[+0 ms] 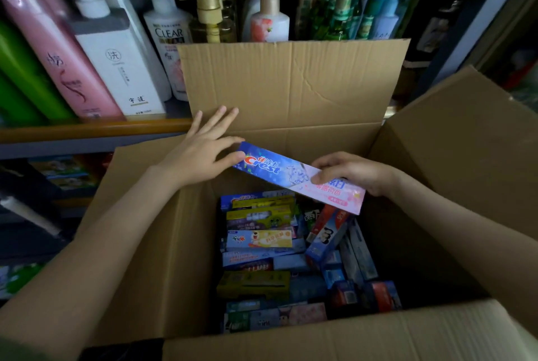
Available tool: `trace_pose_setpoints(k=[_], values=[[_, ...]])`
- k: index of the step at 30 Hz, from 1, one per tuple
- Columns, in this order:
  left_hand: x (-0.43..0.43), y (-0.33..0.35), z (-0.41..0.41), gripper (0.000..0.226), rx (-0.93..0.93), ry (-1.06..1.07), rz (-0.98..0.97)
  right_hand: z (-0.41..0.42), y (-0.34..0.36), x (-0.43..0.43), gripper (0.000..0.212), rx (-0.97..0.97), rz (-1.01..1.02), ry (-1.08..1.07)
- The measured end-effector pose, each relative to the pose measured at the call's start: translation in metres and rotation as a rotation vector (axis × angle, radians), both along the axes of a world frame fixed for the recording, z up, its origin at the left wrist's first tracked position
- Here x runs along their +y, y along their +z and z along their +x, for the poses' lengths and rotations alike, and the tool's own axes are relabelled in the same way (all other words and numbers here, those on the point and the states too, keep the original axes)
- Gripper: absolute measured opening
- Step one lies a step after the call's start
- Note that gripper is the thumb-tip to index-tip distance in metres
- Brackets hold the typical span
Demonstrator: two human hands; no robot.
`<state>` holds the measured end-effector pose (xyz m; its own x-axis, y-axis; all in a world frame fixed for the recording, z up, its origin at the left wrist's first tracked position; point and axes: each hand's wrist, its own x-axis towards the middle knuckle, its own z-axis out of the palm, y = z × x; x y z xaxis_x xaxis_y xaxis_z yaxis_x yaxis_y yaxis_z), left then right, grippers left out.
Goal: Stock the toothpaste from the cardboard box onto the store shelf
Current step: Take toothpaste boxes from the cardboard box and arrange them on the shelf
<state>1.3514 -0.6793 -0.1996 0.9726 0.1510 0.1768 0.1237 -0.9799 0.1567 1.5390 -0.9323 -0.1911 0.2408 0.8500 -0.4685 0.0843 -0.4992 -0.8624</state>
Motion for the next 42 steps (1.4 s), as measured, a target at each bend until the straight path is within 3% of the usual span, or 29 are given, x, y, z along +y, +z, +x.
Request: trace_pose_setpoints(k=[4,7,9,11,12,14,20,24,28,35,38,42], values=[[-0.007,0.007,-0.005,0.096,-0.037,0.035,-0.175,-0.011,0.017,-0.018,0.045,0.013,0.03,-0.041],[-0.029,0.025,-0.013,0.062,-0.092,0.13,-0.404,-0.021,0.029,-0.031,0.045,0.019,0.055,-0.051],[-0.053,0.041,-0.021,0.042,-0.133,0.244,-0.623,-0.029,0.039,-0.036,0.044,0.019,0.091,-0.056],[-0.077,0.054,-0.031,0.036,-0.142,0.299,-0.969,-0.039,0.05,-0.038,0.046,0.006,0.129,-0.043],[-0.088,0.063,-0.037,0.037,-0.16,0.324,-1.129,-0.045,0.056,-0.039,0.047,-0.004,0.143,-0.025],[-0.101,0.076,-0.056,0.044,-0.211,0.381,-1.255,-0.06,0.069,-0.037,0.041,-0.021,0.176,0.024],[-0.122,0.089,-0.135,0.029,-0.594,0.557,-1.215,-0.122,0.091,-0.017,0.033,-0.097,0.303,0.17],[-0.125,0.088,-0.2,0.033,-0.811,0.752,-1.274,-0.16,0.094,0.002,0.033,-0.177,0.397,0.142],[-0.117,0.095,-0.277,0.038,-1.008,0.912,-1.298,-0.217,0.099,0.028,0.028,-0.092,0.457,0.073],[-0.076,0.092,-0.389,0.04,-1.147,1.035,-1.236,-0.323,0.107,0.1,0.027,-0.154,0.456,0.044],[-0.042,0.091,-0.442,0.04,-1.118,1.088,-1.207,-0.378,0.104,0.145,0.023,-0.206,0.472,0.009],[0.016,0.09,-0.508,0.04,-1.033,1.154,-1.097,-0.452,0.093,0.215,0.033,-0.395,0.425,0.001]])
